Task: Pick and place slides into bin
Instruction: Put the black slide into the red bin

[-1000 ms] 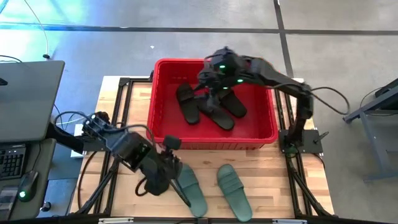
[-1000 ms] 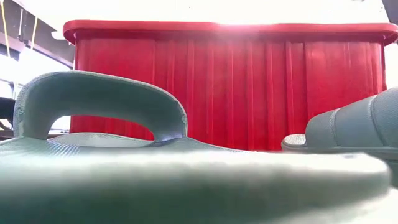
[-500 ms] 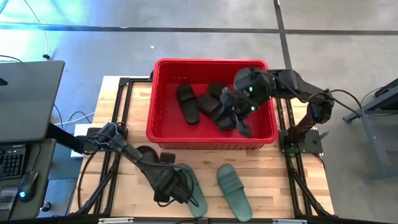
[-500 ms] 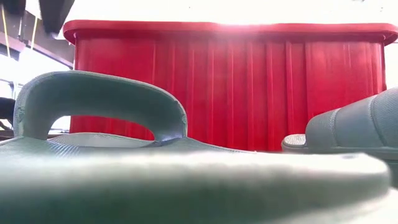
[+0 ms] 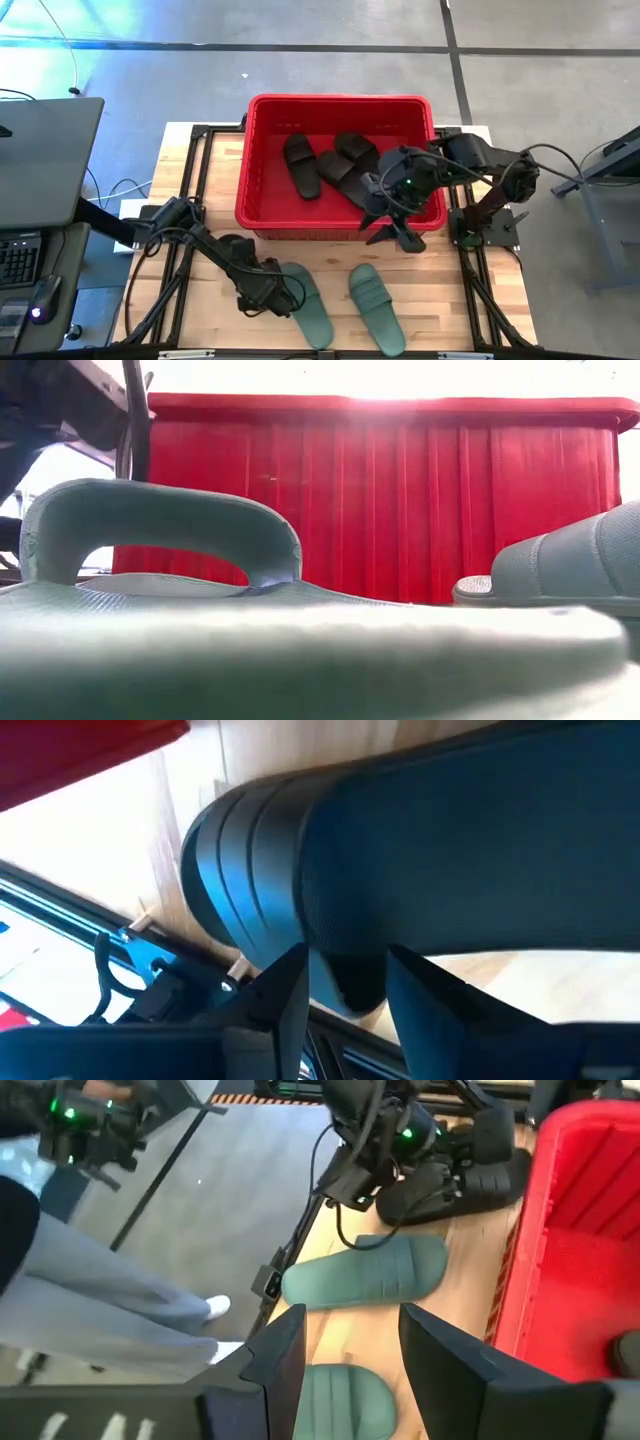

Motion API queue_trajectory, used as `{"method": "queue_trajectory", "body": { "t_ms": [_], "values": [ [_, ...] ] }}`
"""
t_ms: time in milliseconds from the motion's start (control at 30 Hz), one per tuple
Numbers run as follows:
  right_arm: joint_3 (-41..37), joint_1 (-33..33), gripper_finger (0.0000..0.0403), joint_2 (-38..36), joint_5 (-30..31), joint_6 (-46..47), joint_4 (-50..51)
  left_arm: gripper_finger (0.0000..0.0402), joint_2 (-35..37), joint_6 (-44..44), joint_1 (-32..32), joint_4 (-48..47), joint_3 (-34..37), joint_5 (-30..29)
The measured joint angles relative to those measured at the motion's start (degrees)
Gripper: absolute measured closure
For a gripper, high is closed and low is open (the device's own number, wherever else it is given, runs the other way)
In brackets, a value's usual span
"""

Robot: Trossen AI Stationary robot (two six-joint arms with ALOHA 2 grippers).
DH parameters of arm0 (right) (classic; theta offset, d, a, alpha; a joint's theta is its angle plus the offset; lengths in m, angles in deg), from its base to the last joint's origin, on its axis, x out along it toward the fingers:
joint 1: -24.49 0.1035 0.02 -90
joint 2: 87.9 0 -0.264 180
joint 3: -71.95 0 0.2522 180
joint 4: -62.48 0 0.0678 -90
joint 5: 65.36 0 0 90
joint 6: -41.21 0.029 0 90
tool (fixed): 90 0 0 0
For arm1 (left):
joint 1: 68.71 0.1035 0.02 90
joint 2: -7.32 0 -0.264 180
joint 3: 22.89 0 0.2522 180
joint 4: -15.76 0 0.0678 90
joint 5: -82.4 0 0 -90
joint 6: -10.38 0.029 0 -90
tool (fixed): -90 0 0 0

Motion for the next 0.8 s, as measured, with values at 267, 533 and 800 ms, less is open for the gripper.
{"method": "queue_trajectory", "body": {
  "t_ms": [267, 533, 800],
  "values": [
    [0.0, 0.08, 0.0253, 0.02, 0.15, -4.19, -0.08, 0.0269, 0.02, -4.99, 0.0, -0.04, 1.73, -4.01],
    [0.0, 0.08, 0.0252, 0.02, -0.19, -4.69, -0.01, 0.0268, 0.02, -11.99, -0.03, -0.15, 9.41, -0.03],
    [0.0, 0.08, 0.0254, 0.02, -0.69, -4.7, 0.28, 0.036, 0.02, -13.91, 0.0, -0.07, 7.65, -0.92]
  ]
}}
